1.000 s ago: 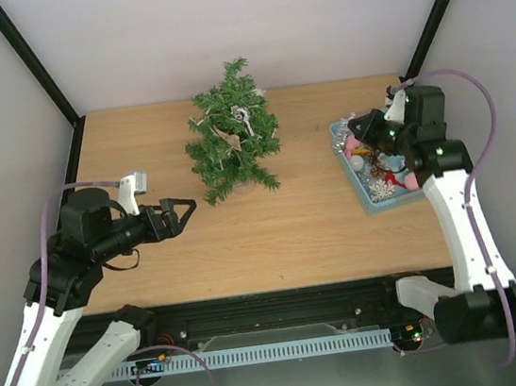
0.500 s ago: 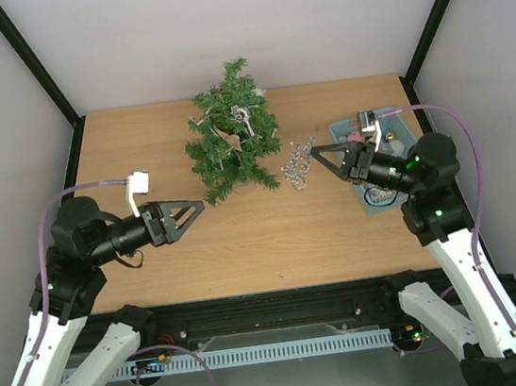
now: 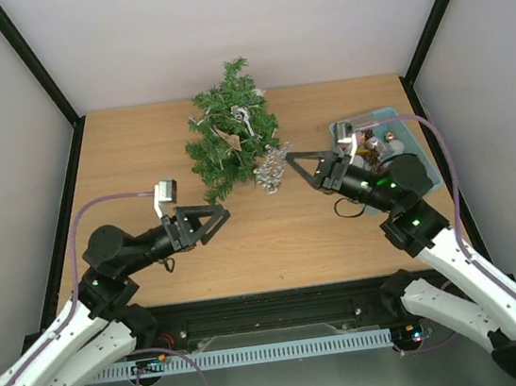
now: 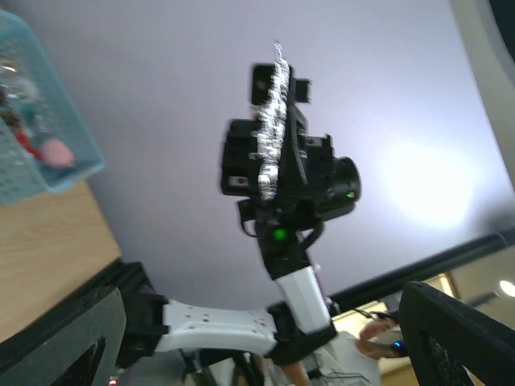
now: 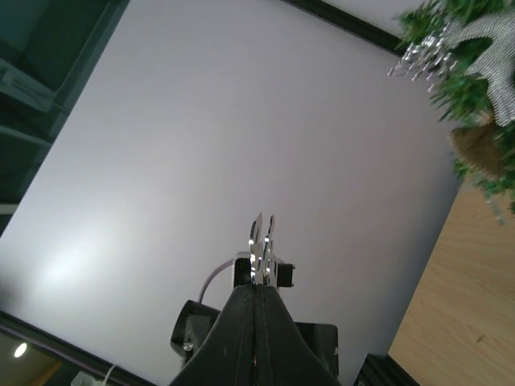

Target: Decorate the small christmas tree

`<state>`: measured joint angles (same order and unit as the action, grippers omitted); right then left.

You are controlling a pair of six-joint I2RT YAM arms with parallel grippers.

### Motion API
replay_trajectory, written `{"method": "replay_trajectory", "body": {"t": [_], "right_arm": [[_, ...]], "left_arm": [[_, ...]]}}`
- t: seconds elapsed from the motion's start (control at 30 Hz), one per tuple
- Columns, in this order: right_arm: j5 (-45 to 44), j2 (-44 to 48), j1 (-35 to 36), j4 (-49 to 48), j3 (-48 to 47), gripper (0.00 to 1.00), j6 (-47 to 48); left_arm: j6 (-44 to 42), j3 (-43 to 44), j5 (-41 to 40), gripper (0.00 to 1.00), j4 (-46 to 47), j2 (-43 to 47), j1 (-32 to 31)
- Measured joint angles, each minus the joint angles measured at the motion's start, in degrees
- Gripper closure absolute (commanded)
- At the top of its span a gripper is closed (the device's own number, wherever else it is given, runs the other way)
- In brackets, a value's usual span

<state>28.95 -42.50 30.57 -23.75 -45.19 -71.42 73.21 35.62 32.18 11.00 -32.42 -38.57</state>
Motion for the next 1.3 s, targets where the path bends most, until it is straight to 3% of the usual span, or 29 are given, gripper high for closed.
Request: {"method": "replay_trajectory", "body": {"t": [0.17, 0.33, 0.7, 1.3], "right_arm": [[-10.8, -5.2, 12.0, -1.9, -0.7, 0.99, 4.9], [-19.3, -8.6, 18.5, -2.1, -2.1, 0.99, 9.3], [-29.2, -8.9, 22.9, -3.2, -3.2, 0.99, 12.7], [-29.7, -9.1, 24.2, -5.0, -3.2, 0.99, 12.0]], "left_arm": [[2.3, -0.3, -9.0, 0.07, 8.8, -4.1, -12.4], [2.5, -0.7, -17.0, 0.09, 12.1, -5.1, -17.8], [2.1, -1.3, -27.8, 0.23, 13.1, -2.7, -18.9], [2.4, -4.5, -30.5, 0.31, 20.5, -6.9, -19.0]]}}
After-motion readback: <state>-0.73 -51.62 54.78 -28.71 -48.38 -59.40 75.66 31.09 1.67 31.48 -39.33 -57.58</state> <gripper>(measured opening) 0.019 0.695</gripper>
